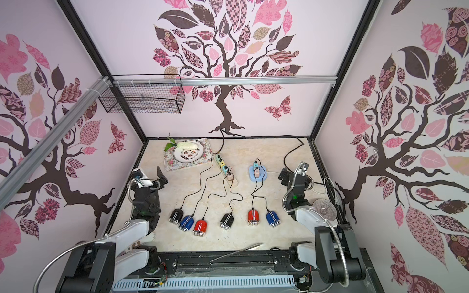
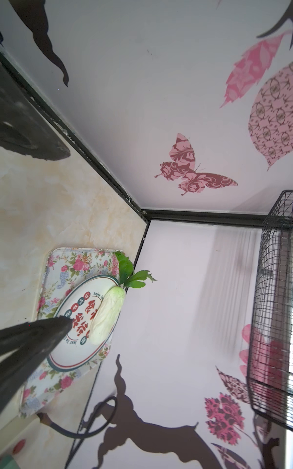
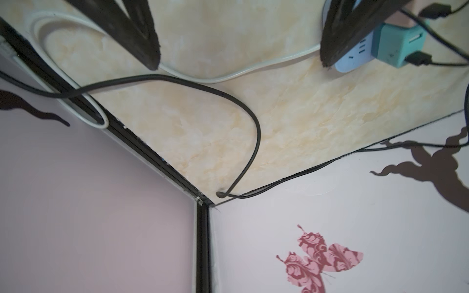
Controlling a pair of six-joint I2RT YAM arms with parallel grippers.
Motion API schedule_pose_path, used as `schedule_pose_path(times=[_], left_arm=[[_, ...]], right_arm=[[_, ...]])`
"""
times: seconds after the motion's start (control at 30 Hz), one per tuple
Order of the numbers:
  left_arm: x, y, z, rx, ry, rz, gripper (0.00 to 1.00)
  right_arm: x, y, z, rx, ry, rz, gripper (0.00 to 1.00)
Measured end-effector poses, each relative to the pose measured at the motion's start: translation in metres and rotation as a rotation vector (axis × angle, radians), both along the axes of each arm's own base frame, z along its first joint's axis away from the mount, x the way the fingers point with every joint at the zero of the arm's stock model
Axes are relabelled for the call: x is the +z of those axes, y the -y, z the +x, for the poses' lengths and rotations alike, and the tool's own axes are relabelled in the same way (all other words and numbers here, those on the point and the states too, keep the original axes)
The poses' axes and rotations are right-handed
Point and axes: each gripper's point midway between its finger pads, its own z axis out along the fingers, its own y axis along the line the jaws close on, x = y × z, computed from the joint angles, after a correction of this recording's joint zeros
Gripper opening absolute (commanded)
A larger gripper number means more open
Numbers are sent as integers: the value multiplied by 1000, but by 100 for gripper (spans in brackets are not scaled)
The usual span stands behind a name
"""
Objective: Unplug the electric shaver
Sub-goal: Pick up the electric shaver from the center of the board.
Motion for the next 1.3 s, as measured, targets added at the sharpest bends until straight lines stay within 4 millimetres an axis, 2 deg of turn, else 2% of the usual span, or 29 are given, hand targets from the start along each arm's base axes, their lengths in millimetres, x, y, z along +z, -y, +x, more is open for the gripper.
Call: schedule_pose_path(times=[0.1, 0.2, 0.27, 0.37, 0.53, 0.77, 0.87, 0.93, 1.07, 1.2, 1.3], left_arm=[[6, 1, -9, -10, 25, -85, 98], [0, 5, -9, -32, 0, -168, 98], [-5, 9, -5, -39, -47, -224, 98], [-2, 24, 5, -69, -119, -273, 98], [4, 77, 24, -200, -235, -277, 97], [-29, 146, 29, -351, -463, -248, 93], [-44, 176, 22, -416, -558, -222, 91], [-52, 197, 13, -464, -608, -205, 90], [-56, 245, -8, -566, -672, -176, 88], [-58, 300, -26, -663, -717, -143, 88], [-70, 337, -40, -717, -767, -111, 88]], right_arm=[[15, 9, 2, -90, -15, 93, 100], [21, 15, -5, -171, -49, 174, 100], [18, 16, -12, -194, -68, 203, 100], [3, 13, -25, -178, -120, 216, 100], [-21, -1, -42, -104, -229, 237, 100], [-31, -30, -54, 43, -359, 251, 100], [-24, -44, -55, 106, -378, 253, 100], [-20, -60, -59, 170, -381, 248, 100], [-15, -87, -68, 292, -391, 269, 100], [-20, -99, -74, 347, -427, 285, 100], [-23, -104, -78, 374, -448, 291, 99]])
